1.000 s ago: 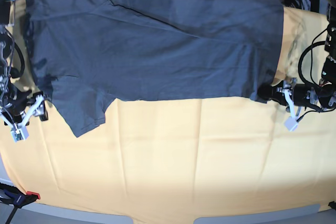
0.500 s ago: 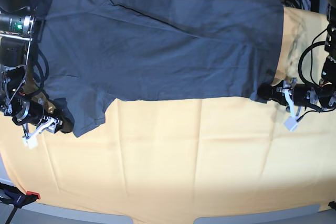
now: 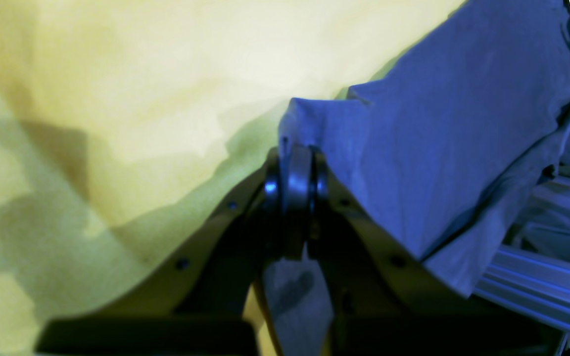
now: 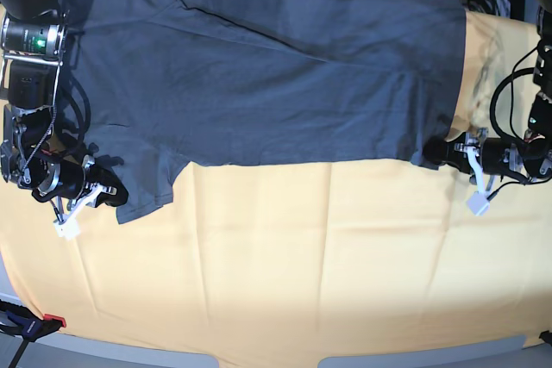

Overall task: Fold the T-shirt properly
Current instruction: 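Grasp the sleeve and hem corner of that edge with both grippers, then lift the grasped edge and fold it over toward the first edge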

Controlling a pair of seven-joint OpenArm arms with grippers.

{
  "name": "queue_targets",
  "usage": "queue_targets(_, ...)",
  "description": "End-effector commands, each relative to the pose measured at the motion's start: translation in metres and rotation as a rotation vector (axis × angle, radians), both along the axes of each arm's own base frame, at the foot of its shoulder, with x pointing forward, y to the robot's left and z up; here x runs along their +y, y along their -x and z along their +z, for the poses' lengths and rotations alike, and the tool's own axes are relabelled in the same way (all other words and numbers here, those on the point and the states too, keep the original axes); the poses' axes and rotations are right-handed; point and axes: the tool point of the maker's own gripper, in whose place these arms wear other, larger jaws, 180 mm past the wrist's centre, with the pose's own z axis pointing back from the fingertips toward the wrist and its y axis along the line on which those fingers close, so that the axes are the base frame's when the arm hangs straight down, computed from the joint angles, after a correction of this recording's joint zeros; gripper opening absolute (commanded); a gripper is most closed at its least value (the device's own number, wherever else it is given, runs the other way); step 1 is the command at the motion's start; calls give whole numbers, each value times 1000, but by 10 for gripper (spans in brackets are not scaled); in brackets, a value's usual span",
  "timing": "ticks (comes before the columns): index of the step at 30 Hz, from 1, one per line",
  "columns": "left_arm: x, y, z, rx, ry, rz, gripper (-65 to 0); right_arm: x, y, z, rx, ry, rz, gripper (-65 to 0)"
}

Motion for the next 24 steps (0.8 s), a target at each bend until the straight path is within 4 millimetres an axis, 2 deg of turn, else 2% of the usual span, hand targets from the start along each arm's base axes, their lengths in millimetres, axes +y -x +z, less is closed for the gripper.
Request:
queue_targets(1, 7, -13, 18, -49, -8, 5, -650, -8, -18, 25, -64, 15, -6, -650)
queue_targets(12, 10, -55, 63, -192, -26, 17, -650, -21, -71, 88, -233, 109, -20, -650)
queue_targets(24, 31, -86, 71, -368, -173, 58, -650, -37, -105, 133, -399, 219, -60, -650)
